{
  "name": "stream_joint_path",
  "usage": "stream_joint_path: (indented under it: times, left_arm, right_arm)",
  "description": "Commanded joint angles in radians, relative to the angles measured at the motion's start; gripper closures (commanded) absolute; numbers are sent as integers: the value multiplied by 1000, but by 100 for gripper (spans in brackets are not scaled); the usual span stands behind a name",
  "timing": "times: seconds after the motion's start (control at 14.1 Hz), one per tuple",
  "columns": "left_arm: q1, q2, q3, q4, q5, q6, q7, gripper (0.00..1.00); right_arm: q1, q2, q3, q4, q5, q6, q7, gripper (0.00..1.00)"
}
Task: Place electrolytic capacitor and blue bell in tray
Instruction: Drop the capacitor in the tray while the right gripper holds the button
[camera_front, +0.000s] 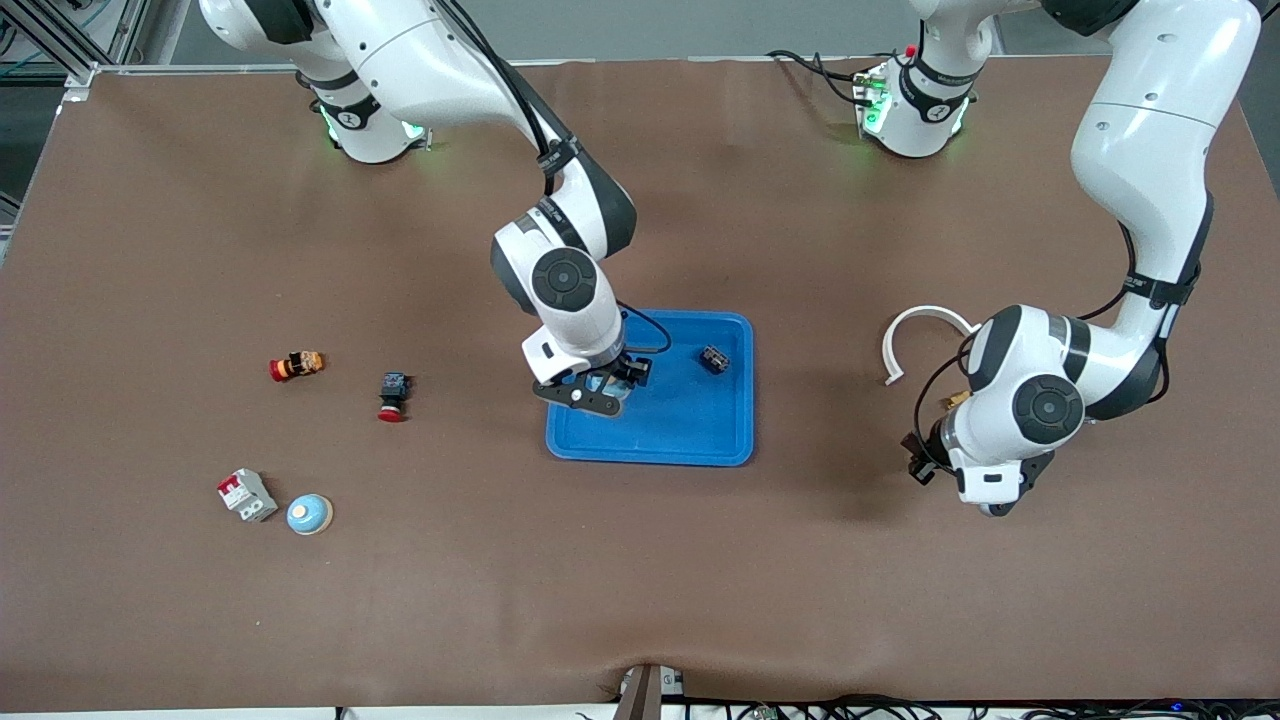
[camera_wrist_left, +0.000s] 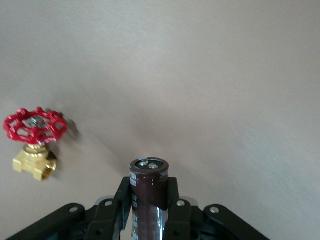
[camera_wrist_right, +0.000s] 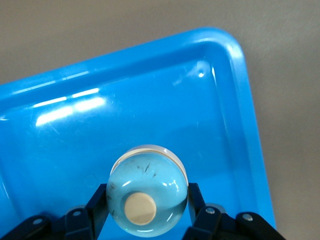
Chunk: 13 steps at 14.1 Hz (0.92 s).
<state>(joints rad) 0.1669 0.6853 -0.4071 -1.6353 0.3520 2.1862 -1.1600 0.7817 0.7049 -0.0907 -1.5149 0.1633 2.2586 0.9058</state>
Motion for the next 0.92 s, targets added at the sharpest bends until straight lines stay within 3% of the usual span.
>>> stream_joint_path:
  times: [0.0, 0.64, 0.85]
  left_arm:
    - [-29, -30, -4, 14, 1, -45, -13, 100]
    - [-55, -44, -162, 17, 5, -52, -194, 100]
    - [-122, -38, -171, 22, 5, -52, -260, 100]
  right_arm:
    - [33, -16, -17, -57, 5, 59, 31, 62]
    - [53, -125, -17, -249, -25, 167, 31, 62]
    - [63, -128, -17, -286, -25, 214, 31, 62]
